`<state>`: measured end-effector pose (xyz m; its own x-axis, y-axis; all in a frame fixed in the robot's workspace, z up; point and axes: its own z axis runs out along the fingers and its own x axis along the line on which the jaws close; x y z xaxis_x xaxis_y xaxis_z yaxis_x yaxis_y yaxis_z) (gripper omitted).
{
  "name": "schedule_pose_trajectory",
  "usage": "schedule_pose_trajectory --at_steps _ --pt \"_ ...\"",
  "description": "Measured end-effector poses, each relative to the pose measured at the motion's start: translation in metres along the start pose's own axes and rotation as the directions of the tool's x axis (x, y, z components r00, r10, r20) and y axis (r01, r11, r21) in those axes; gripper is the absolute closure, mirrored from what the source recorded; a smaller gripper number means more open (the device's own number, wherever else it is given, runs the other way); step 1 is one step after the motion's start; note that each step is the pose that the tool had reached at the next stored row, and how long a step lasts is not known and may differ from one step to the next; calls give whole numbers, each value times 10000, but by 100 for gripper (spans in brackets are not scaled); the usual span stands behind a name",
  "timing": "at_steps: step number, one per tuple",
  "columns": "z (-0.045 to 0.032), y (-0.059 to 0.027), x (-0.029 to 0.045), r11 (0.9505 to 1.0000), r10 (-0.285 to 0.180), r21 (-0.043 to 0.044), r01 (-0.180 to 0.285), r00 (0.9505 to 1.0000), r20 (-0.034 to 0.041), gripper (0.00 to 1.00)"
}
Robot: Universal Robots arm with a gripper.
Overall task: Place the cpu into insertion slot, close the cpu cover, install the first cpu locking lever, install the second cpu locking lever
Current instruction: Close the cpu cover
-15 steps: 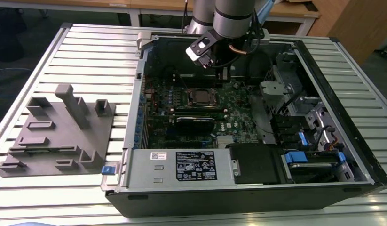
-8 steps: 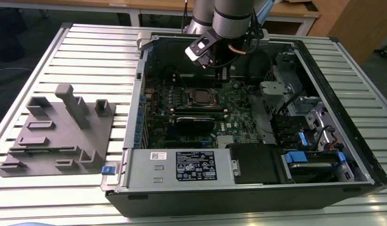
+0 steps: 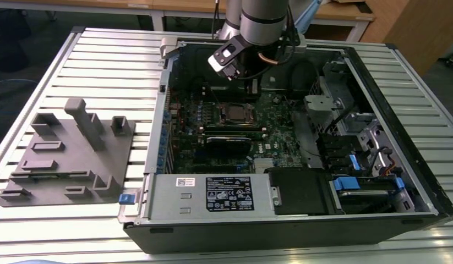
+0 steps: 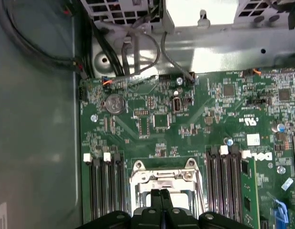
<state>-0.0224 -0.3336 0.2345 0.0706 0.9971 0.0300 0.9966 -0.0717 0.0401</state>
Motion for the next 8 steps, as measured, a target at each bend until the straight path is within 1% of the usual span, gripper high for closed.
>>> schedule_pose_trajectory --at_steps 5,8 --pt "2 -4 0 10000 1 0 -1 10000 -1 89" --pt "22 -17 -2 10000 0 0 0 10000 -2 89"
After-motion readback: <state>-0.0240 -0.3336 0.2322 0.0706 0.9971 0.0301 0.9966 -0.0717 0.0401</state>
